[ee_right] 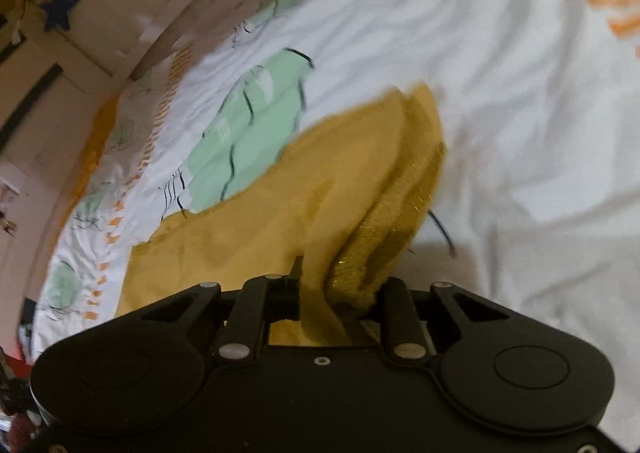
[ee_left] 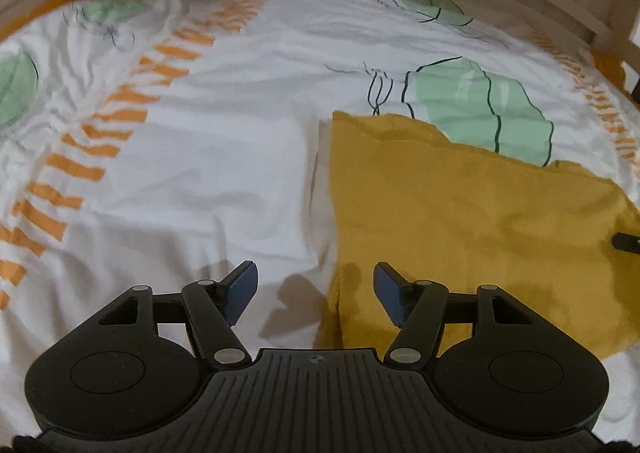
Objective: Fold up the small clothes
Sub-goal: 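Fold the gripped edge over the sweater with the right gripper and release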
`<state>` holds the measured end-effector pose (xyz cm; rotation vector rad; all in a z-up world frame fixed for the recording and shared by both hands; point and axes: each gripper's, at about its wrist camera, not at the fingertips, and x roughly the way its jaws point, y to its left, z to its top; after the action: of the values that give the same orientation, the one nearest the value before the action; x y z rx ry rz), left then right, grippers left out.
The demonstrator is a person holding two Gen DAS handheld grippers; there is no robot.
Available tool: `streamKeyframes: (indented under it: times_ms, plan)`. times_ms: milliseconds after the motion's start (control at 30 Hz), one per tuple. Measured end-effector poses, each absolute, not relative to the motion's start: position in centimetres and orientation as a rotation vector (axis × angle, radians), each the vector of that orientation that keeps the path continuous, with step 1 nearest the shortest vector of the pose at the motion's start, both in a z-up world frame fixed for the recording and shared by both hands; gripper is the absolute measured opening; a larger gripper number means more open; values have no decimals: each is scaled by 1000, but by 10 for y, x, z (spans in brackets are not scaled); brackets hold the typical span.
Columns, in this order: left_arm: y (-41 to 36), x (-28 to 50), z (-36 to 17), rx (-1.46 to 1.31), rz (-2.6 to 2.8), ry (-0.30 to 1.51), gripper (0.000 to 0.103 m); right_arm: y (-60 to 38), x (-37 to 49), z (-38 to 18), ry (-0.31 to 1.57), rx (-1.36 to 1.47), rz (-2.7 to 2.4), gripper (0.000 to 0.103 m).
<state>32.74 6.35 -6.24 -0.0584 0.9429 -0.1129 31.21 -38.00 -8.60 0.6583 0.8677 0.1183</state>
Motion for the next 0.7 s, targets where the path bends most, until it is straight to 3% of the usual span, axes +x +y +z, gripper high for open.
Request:
streamKeyframes:
  times_ms: [333, 700]
  plan:
    - [102, 330, -48, -206, -139, 961, 62, -279, 334, -12, 821, 512, 257, 28]
    - [135, 332, -32, -279, -116, 921, 62, -156, 361, -34, 899, 422, 339, 28]
